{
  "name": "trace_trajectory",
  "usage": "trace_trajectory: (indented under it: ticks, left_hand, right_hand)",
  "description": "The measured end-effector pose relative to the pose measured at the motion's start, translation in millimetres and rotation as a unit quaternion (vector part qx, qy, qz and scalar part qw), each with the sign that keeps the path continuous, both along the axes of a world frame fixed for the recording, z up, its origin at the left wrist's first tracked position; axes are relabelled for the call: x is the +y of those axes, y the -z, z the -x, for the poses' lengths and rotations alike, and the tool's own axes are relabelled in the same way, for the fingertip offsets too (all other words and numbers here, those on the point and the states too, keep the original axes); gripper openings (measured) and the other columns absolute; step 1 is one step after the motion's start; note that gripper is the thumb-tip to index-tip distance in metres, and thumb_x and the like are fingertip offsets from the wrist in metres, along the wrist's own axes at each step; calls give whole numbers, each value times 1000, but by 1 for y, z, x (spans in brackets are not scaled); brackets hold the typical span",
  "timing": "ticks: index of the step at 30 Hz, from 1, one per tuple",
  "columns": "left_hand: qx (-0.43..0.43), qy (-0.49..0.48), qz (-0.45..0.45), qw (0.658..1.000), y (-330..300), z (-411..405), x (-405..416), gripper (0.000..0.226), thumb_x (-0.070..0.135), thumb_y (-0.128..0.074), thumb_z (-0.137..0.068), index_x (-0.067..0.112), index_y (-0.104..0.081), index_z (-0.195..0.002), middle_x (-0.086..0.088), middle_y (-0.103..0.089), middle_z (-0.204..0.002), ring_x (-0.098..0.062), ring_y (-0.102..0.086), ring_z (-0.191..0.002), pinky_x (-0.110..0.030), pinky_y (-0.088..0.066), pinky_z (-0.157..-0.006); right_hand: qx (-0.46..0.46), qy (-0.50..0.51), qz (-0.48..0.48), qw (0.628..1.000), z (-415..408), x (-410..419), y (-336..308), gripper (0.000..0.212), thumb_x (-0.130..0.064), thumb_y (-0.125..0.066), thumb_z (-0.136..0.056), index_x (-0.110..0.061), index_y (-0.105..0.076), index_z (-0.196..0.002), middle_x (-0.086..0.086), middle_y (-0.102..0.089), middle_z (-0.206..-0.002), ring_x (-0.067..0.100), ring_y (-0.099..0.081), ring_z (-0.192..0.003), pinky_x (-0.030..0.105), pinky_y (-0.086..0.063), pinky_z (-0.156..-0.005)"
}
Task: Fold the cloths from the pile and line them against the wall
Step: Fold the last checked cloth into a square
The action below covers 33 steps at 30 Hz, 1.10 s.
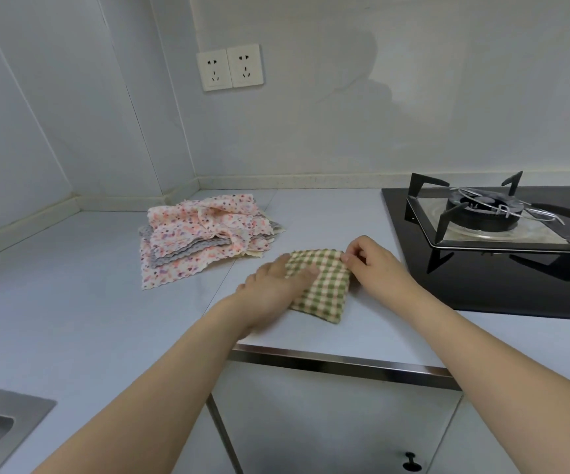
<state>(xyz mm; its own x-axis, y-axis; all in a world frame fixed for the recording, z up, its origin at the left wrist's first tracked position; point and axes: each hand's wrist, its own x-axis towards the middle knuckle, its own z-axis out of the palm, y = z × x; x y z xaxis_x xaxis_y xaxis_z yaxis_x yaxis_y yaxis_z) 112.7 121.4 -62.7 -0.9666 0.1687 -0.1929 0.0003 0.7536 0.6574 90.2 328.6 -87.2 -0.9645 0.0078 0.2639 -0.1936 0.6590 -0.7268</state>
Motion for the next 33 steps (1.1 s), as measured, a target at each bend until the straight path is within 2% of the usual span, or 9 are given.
trace_trajectory:
  ticks: [4, 8, 10, 15, 18, 20, 23, 26, 33]
  left_hand:
    - [-5, -79, -92, 993, 3, 32, -13, 79, 72, -42, -74, 42, -28, -145, -1, -34, -151, -29, -32, -137, -48, -25, -114]
    - [-98, -48, -298, 948, -9, 47, 1, 51, 56, -53, -88, 22, -60, -125, 0, -67, -122, -21, -65, -108, -39, -46, -98]
    - [-115, -35, -340, 933, -13, 44, 8, 45, 54, -57, -87, 21, -67, -116, 1, -73, -110, -20, -68, -103, -38, -48, -95]
    - [71, -86, -367, 924, -19, 21, 31, 32, 40, -50, -98, 9, -59, -104, -8, -65, -107, -23, -62, -101, -38, -48, -90]
    - [176, -73, -375, 907, -30, -1, 43, 25, 34, -44, -101, 16, -48, -84, 3, -50, -77, -9, -47, -67, -24, -41, -63]
    - [224, -72, -352, 906, -36, -12, 48, 28, 32, -41, -102, 19, -40, -78, 8, -37, -66, -5, -33, -54, -20, -32, -50]
    - [251, -72, -328, 908, -43, -19, 52, 25, 33, -40, -103, 14, -45, -88, 9, -34, -62, -7, -31, -52, -23, -30, -48]
    - [258, -80, -310, 911, -45, -15, 54, 24, 36, -38, -103, 14, -46, -99, 8, -36, -62, -9, -33, -54, -25, -31, -49]
    - [247, -133, -303, 911, -37, 60, 69, 21, 36, -34, -104, 18, -44, -99, 8, -39, -66, -7, -36, -53, -14, -31, -43]
  right_hand:
    - [-13, -53, 219, 974, -5, -4, -12, 14, -10, -50, -98, -22, -56, -93, 0, -69, -80, 8, -59, -67, 26, -44, -68]
    - [10, -80, 265, 961, -10, -17, -29, 20, -5, -45, -100, -22, -55, -101, 2, -68, -84, 7, -61, -66, 19, -50, -62]
    - [14, -72, 294, 953, -12, -23, -41, 23, -7, -43, -100, -27, -55, -105, 0, -65, -85, 8, -58, -67, 22, -48, -63]
    - [3, 38, 378, 925, -17, -29, -69, 24, -18, -42, -101, -31, -47, -121, -1, -60, -106, 12, -59, -83, 27, -48, -71]
    - [-6, 124, 352, 928, -27, -31, -74, 25, -33, -35, -102, -20, -46, -120, 7, -58, -116, 11, -57, -90, 28, -46, -70]
    - [-33, 149, 321, 935, -33, -32, -70, 38, -43, -28, -102, -14, -46, -117, 6, -59, -109, 15, -58, -93, 35, -49, -82]
    - [-48, 177, 267, 946, -37, -33, -62, 55, -49, -23, -101, -8, -48, -126, 7, -60, -117, 24, -56, -101, 41, -44, -96]
    - [-24, 188, 236, 953, -33, -31, -64, 49, -43, -22, -103, -6, -48, -122, 5, -55, -109, 23, -51, -96, 35, -41, -85]
    - [17, 187, 190, 964, 43, -19, -59, 38, -38, -23, -104, -7, -44, -112, -3, -51, -89, 16, -49, -78, 32, -35, -72]
